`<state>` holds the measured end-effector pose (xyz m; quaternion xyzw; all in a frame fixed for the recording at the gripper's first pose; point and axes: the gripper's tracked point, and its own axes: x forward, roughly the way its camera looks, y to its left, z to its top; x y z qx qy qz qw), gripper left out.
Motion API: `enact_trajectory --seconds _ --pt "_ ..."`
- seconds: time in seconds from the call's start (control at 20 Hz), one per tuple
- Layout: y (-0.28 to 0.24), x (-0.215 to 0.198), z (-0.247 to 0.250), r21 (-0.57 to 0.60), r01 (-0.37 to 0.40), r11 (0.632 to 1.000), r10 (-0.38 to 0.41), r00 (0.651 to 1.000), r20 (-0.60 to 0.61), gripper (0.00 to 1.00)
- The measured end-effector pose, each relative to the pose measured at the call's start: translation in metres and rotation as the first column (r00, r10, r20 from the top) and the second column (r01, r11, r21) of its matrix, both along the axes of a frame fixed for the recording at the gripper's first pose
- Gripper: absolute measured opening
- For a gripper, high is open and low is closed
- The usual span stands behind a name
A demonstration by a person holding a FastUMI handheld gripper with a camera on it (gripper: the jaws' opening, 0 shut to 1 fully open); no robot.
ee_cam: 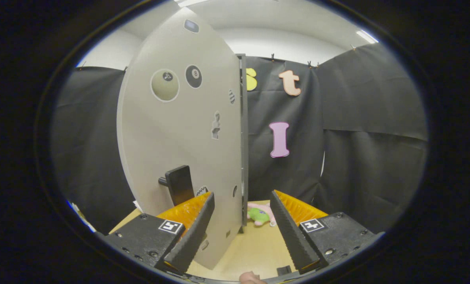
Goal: Open the shoe cabinet door, grab the shoes and put them into the shoe cabinet, then close the shoe cabinet door.
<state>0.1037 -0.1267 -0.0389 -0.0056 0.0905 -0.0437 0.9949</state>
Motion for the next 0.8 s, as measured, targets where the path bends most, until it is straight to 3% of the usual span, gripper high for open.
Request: enact_trajectory --seconds 0.25,0.55,0.8 --pt "0.064 0.022 -0.006 -0.012 -0.003 1.000 0.003 1.000 -0.011 0.94" --pt "0.160 0.067 -0.023 -0.016 -0.089 0.996 0.088 0.995 -0.050 0.96" --pt "0.201 0.059 -0.014 -0.010 -0.148 0.989 0.148 0.989 -0.032 0.99"
